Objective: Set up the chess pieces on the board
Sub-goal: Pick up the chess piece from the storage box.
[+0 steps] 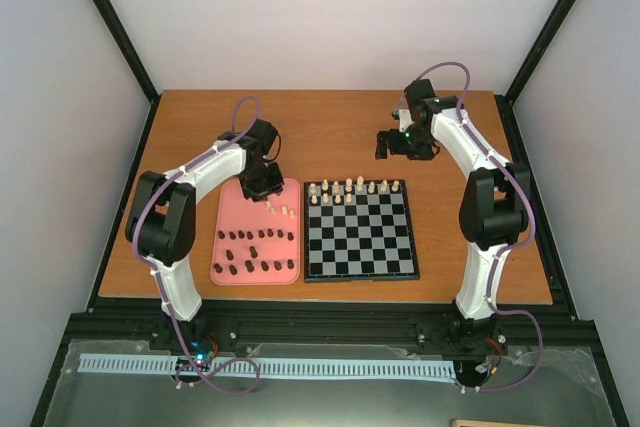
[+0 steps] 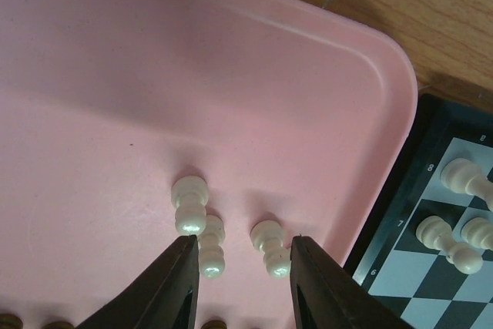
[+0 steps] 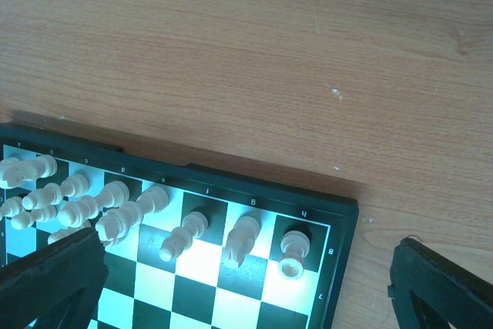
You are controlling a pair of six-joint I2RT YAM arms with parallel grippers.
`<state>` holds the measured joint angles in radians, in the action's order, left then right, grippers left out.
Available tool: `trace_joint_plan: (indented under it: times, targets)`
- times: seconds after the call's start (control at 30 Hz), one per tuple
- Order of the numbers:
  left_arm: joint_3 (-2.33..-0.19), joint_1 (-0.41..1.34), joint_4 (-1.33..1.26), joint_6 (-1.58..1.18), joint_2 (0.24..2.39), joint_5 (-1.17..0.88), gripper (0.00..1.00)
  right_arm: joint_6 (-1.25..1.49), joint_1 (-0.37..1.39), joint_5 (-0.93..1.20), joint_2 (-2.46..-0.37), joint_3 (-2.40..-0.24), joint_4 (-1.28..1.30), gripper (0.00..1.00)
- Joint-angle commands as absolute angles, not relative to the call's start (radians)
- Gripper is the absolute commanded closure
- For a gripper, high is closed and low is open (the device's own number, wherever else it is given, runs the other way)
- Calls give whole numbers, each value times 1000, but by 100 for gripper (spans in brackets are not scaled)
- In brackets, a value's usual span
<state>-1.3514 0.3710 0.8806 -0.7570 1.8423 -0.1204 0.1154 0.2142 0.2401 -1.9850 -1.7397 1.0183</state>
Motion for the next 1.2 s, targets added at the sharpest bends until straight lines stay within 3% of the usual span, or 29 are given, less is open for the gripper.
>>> trace_joint_plan:
  times: [0.0,0.57,1.17]
  targets:
    - [-1366,357,865,-767,1836,-136,64,106,207,245,-1960,-1732,1019,0]
    - [-1325,334,856,-751,1856,-135,64,105,207,250,-1995,-1757,1027,0]
    - [-1333,322,842,-740,1904,-143,75,102,207,246,-2004,-1771,1037,0]
